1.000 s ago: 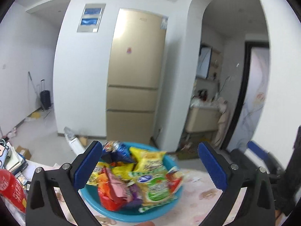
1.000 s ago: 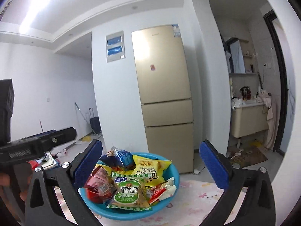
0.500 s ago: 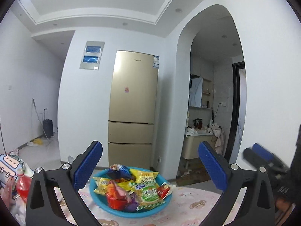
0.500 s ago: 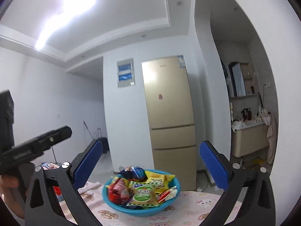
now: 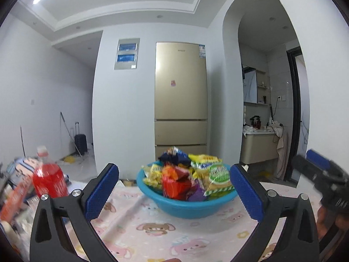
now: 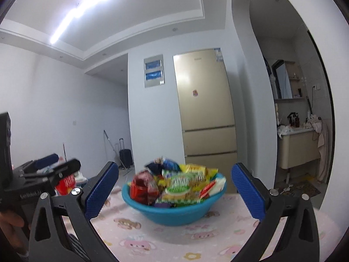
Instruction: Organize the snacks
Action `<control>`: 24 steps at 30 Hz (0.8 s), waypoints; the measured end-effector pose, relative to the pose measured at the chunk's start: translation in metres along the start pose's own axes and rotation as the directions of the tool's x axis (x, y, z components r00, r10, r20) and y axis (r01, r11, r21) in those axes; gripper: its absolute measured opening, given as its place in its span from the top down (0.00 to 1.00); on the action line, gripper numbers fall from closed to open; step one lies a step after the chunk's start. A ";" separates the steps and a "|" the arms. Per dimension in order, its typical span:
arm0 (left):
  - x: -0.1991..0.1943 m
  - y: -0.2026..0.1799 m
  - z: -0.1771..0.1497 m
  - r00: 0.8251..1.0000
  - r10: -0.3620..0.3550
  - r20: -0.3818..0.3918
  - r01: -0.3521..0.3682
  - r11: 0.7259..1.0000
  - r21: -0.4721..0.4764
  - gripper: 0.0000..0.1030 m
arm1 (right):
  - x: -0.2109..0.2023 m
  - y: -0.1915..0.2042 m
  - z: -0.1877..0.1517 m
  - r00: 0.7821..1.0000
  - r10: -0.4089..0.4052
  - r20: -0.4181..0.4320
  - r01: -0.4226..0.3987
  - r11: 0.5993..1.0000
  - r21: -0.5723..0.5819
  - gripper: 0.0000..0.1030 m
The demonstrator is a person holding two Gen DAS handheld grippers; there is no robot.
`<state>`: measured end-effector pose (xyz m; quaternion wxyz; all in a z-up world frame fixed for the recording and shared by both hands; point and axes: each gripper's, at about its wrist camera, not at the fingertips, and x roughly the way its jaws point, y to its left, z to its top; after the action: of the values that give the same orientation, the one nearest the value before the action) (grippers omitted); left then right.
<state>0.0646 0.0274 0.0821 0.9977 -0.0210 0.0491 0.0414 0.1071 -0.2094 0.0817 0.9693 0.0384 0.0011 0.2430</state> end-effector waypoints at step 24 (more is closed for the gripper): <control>0.057 -0.021 -0.068 0.982 -0.027 -0.184 0.045 0.994 0.098 0.00 | 0.047 0.008 -0.061 0.961 -0.021 -0.277 -0.018 0.991 -0.136 0.00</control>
<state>0.1164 0.0083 0.0100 0.9894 0.0251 0.1421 0.0188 0.1437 -0.1755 0.0220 0.9600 -0.0627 0.1205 0.2447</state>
